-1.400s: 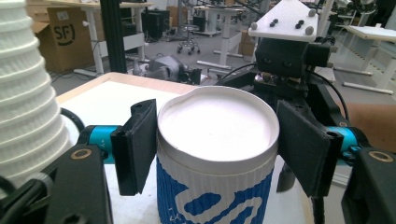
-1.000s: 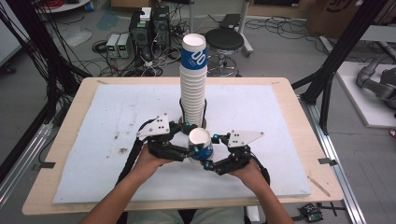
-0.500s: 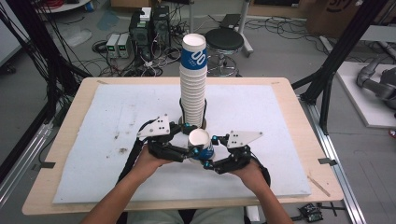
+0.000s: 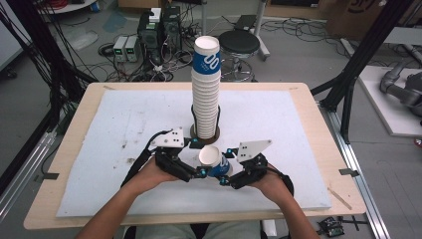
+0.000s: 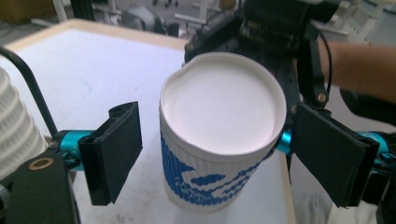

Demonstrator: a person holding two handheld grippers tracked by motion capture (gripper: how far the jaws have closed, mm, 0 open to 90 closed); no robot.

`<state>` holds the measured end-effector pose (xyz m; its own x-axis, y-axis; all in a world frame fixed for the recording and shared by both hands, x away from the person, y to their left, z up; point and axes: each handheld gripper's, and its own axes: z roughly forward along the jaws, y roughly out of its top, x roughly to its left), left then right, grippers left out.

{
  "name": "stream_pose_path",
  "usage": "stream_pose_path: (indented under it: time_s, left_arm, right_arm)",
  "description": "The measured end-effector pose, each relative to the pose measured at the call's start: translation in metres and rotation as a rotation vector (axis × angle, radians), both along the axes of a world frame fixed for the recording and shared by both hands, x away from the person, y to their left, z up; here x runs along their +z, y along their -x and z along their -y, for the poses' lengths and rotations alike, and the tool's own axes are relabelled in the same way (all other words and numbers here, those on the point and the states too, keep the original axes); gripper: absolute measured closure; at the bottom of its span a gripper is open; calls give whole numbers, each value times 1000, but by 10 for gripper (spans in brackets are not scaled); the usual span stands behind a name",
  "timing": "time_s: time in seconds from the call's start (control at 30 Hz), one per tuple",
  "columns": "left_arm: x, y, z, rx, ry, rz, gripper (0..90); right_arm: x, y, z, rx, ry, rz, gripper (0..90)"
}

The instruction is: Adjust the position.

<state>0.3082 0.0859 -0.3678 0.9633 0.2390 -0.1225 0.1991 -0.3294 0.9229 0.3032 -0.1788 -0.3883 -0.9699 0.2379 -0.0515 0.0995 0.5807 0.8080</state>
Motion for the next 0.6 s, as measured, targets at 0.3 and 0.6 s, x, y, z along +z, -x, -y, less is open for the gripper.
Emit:
stream_pose_path:
  time_s: [0.3,0.6]
  left_arm:
    - [-2,3,0,-55,-39,-17,237]
    - [-6,1,2,-71,-81,-25,281]
  right_arm:
    - [15,4,-16,61,182,45,291]
    - [25,5,-29,90,332,78,291]
